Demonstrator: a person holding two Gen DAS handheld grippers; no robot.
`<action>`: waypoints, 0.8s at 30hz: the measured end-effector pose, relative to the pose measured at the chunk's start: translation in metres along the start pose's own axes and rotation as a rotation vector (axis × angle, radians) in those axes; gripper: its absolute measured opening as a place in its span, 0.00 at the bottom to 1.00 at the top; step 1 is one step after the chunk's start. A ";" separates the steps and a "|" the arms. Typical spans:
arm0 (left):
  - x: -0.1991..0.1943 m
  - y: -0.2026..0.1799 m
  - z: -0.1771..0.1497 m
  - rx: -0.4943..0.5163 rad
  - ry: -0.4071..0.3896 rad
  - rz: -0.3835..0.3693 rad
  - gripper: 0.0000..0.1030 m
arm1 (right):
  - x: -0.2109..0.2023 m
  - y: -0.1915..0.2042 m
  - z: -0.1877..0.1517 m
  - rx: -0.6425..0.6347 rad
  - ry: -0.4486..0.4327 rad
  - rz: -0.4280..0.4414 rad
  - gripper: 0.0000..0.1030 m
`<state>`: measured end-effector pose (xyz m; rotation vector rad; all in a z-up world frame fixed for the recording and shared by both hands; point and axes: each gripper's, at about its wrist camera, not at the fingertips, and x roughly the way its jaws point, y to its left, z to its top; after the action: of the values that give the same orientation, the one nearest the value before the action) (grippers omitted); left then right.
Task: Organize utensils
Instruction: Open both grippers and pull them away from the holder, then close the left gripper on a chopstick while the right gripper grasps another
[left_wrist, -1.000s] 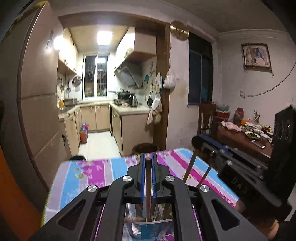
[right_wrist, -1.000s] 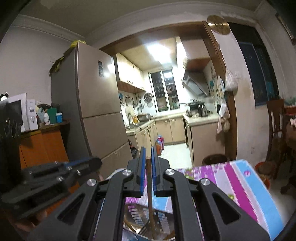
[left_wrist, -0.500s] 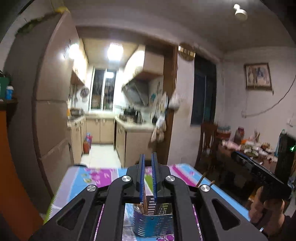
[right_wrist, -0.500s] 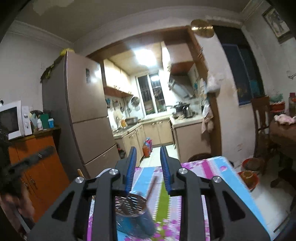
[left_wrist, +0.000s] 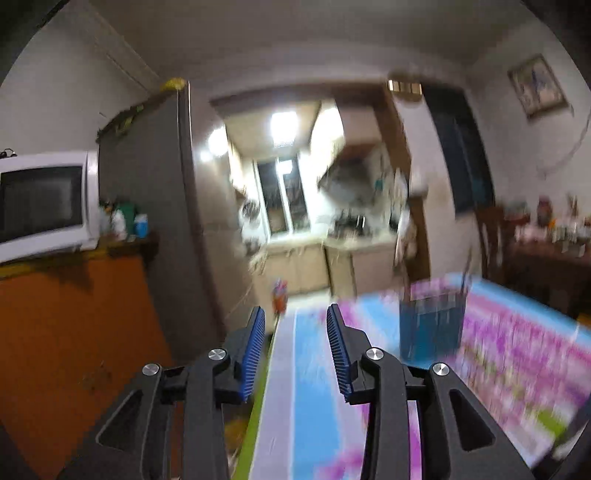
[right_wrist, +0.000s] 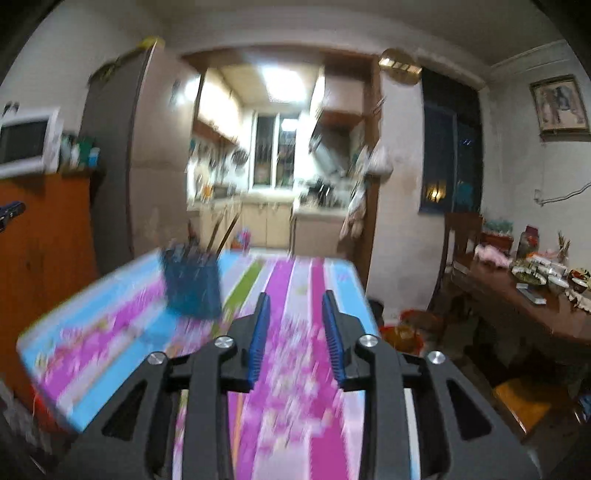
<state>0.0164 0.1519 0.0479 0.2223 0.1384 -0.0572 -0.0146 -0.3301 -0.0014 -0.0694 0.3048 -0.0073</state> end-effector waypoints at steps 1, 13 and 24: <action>-0.006 -0.006 -0.022 -0.004 0.061 -0.020 0.35 | 0.000 0.009 -0.011 -0.002 0.037 0.019 0.28; -0.029 -0.099 -0.176 0.006 0.367 -0.131 0.28 | -0.001 0.130 -0.114 -0.125 0.265 0.216 0.28; -0.001 -0.094 -0.186 -0.082 0.375 -0.138 0.09 | 0.004 0.152 -0.120 -0.121 0.271 0.282 0.22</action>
<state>-0.0153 0.1020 -0.1515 0.1394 0.5291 -0.1470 -0.0474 -0.1865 -0.1277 -0.1460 0.5842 0.2839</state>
